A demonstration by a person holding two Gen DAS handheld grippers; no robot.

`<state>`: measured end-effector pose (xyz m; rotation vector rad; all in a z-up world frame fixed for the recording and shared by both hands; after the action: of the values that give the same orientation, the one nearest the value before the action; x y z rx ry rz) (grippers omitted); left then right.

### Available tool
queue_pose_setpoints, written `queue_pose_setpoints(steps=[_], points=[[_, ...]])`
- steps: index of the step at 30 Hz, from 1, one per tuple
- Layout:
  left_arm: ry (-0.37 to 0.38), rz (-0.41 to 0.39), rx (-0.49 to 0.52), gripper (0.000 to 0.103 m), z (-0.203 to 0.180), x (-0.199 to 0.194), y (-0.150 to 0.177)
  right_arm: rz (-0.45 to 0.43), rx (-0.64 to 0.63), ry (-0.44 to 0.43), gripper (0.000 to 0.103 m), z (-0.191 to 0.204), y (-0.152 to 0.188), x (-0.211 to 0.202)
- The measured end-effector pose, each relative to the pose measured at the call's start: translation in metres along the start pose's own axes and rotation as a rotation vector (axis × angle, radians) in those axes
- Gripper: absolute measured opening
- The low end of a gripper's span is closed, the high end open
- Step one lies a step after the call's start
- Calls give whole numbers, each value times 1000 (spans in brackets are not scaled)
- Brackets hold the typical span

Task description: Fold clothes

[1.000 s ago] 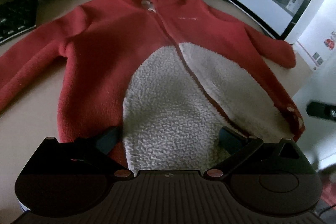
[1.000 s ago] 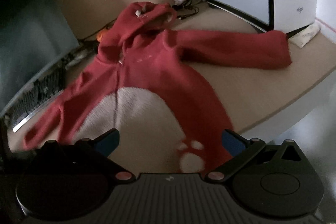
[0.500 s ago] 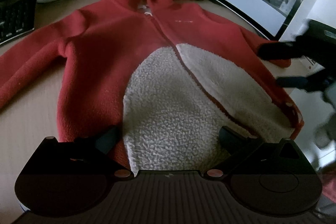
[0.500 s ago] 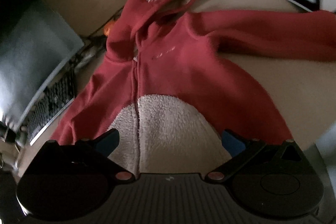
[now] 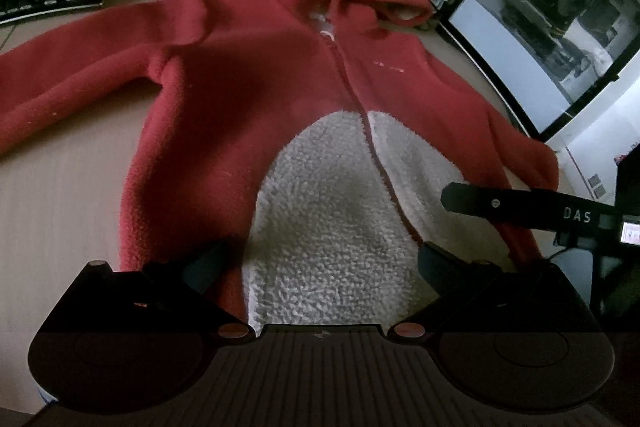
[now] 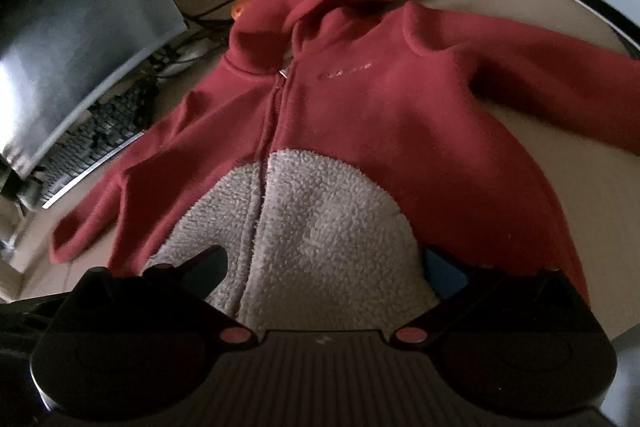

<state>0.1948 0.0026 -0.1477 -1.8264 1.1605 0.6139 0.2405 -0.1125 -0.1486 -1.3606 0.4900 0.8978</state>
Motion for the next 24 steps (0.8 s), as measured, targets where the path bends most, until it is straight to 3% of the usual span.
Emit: queue_pose_setpoints(steps=[3, 6, 8, 10, 15, 17, 21, 24], points=[[-6, -8, -27, 103, 2, 0, -2, 29, -78, 26, 103, 4, -1, 4], [-54, -12, -31, 103, 0, 3, -6, 13, -62, -43, 103, -5, -2, -6], [-107, -39, 26, 103, -10, 4, -11, -28, 2, -115, 103, -22, -4, -22], [-119, -79, 128, 103, -32, 3, -22, -77, 65, -64, 103, -56, -7, -43], [-65, -139, 464, 103, -118, 20, -40, -166, 176, 252, 103, -169, 0, -95], [-46, -142, 615, 103, -157, 40, -38, -180, 219, 332, 103, -207, 6, -110], [-6, -147, 866, 103, -225, 84, -24, -210, 278, 389, 103, -257, 11, -122], [35, -97, 1004, 103, -258, 115, -7, -214, 261, 391, 103, -273, 8, -118]])
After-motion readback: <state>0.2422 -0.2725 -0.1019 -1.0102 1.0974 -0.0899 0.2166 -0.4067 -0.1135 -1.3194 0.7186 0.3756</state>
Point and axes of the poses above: each gripper's, at about its wrist camera, not at the fingertips, and x roughly the way its jaws point, z to its left, y to its underside, the point moved 10 cm from there along x, roughly the way its jaws point, and after that the axes turned 15 degrees about -x, right-handed, at the moved point
